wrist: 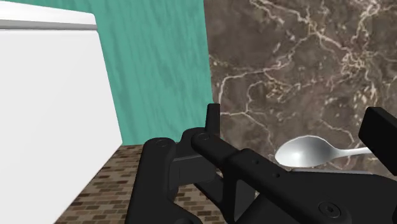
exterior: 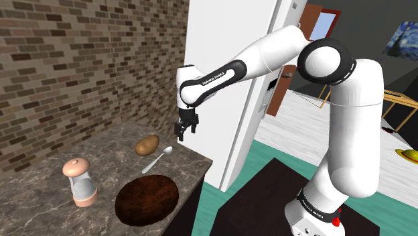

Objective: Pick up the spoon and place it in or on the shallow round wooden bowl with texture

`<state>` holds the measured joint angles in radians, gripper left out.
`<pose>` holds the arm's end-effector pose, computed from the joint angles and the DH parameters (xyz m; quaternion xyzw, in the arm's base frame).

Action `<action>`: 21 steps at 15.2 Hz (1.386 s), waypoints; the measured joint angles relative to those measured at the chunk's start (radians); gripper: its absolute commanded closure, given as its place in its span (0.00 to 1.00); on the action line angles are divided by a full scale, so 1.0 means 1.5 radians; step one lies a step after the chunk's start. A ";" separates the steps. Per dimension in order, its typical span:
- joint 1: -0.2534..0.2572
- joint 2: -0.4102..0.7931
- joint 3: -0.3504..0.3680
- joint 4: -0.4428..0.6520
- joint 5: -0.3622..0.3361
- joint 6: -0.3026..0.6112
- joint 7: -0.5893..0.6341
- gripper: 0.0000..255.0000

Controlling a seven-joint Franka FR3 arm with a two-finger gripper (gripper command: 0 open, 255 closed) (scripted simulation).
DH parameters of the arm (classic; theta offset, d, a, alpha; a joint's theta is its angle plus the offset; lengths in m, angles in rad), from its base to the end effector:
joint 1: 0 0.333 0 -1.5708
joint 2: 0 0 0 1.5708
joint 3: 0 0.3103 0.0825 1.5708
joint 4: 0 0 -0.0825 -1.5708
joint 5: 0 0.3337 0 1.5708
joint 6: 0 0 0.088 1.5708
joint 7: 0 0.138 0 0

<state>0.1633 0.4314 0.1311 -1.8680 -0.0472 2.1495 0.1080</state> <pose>0.5524 0.1605 0.2720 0.9920 0.1031 -0.0731 0.0058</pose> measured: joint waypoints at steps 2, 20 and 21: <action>0.007 0.046 0.003 0.042 -0.003 0.003 -0.003 0.00; 0.039 0.243 0.008 0.209 -0.017 0.027 -0.008 0.00; 0.039 0.243 0.008 0.209 -0.017 0.027 -0.008 0.00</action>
<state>0.2223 0.7965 0.1434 -1.5541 -0.0720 2.1896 0.0960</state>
